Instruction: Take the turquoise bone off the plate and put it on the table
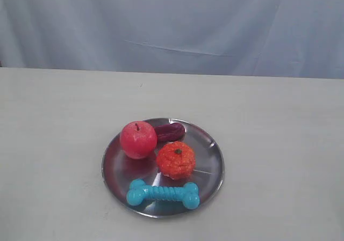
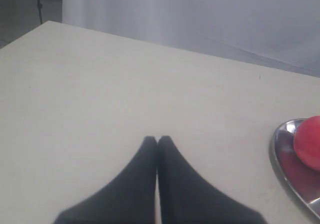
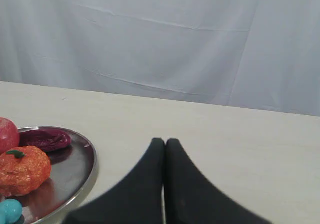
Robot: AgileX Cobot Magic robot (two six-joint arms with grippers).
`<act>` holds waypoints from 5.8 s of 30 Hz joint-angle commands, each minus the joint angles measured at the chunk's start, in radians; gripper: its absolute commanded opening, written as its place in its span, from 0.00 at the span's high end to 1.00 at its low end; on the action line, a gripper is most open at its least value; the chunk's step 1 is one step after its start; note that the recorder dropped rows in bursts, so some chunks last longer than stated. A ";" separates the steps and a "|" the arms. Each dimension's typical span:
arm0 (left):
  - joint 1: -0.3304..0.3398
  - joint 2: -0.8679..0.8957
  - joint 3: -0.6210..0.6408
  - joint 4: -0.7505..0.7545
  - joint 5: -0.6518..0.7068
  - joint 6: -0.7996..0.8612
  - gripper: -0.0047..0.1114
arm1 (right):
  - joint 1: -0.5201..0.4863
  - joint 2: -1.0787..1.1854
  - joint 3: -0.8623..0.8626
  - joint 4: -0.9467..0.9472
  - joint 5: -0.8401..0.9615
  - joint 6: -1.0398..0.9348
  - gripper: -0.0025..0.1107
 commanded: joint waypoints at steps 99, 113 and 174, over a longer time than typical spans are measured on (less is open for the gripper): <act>0.004 -0.001 0.003 0.006 -0.005 -0.002 0.96 | 0.579 1.953 -1.427 0.235 0.850 -0.729 0.51; 0.004 -0.001 0.003 0.006 -0.005 -0.002 0.96 | 0.579 2.017 -1.427 0.230 0.766 -0.729 0.51; 0.004 -0.001 0.003 0.006 -0.005 -0.002 0.96 | 0.589 1.719 -1.427 0.104 0.724 -0.407 0.98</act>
